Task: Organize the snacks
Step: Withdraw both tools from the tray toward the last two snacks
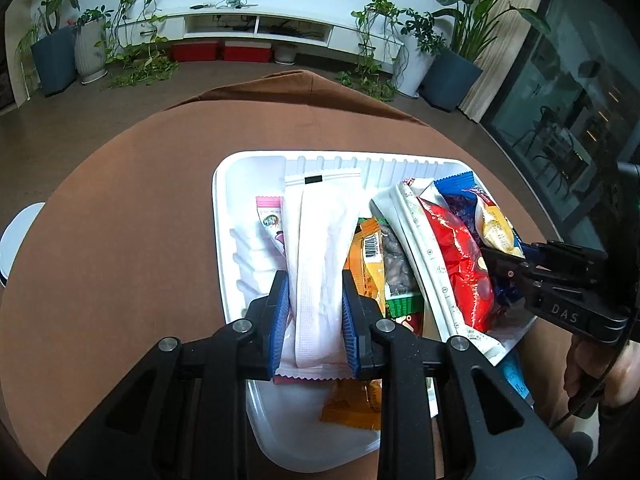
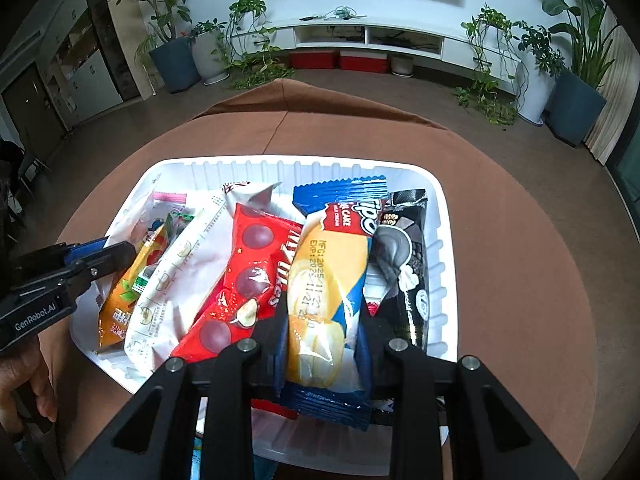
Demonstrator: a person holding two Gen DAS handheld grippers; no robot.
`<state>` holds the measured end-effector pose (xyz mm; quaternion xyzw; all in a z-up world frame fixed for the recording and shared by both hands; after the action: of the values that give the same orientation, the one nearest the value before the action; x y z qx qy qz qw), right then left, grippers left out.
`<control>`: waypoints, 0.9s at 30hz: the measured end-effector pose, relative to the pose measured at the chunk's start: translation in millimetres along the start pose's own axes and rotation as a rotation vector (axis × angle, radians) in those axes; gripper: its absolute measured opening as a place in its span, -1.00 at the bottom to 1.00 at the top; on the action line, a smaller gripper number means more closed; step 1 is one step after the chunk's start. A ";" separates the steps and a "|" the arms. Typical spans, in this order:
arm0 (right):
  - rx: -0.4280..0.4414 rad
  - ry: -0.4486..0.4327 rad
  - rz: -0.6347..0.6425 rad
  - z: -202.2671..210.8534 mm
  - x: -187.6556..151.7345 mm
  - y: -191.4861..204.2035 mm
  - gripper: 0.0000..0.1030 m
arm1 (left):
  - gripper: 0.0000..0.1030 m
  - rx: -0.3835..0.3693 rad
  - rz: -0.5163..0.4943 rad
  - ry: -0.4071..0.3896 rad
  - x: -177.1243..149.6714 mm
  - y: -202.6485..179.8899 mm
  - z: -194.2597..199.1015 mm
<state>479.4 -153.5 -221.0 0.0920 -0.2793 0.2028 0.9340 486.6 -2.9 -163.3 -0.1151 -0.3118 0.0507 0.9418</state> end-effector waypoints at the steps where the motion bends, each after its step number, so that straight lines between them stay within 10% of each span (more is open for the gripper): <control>1: -0.001 0.000 0.001 -1.0 0.1 -0.9 -0.42 | -0.56 0.002 -0.002 0.000 0.3 -0.2 -1.3; 11: 0.000 -0.041 0.009 15.0 -2.0 3.0 -0.18 | -0.43 0.014 0.014 -0.026 1.6 6.3 10.6; 14: -0.013 -0.057 0.032 21.2 -2.8 9.3 -0.02 | 0.08 0.012 0.008 -0.053 3.5 2.6 20.0; 27: 0.127 -0.253 -0.111 107.4 -44.1 -11.3 0.72 | 0.99 -0.101 -0.051 -0.107 -33.9 -23.2 90.8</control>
<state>398.6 -208.8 -157.5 0.1912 -0.3760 0.1548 0.8934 405.6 -14.2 -106.3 -0.1516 -0.3669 0.0168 0.9177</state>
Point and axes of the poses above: each gripper's, at about its wrist camera, not at the fingertips, and z roughly against the way its jaws point, y to its left, x to its top, the point moved 2 cm from there along -z, roughly the way its jaws point
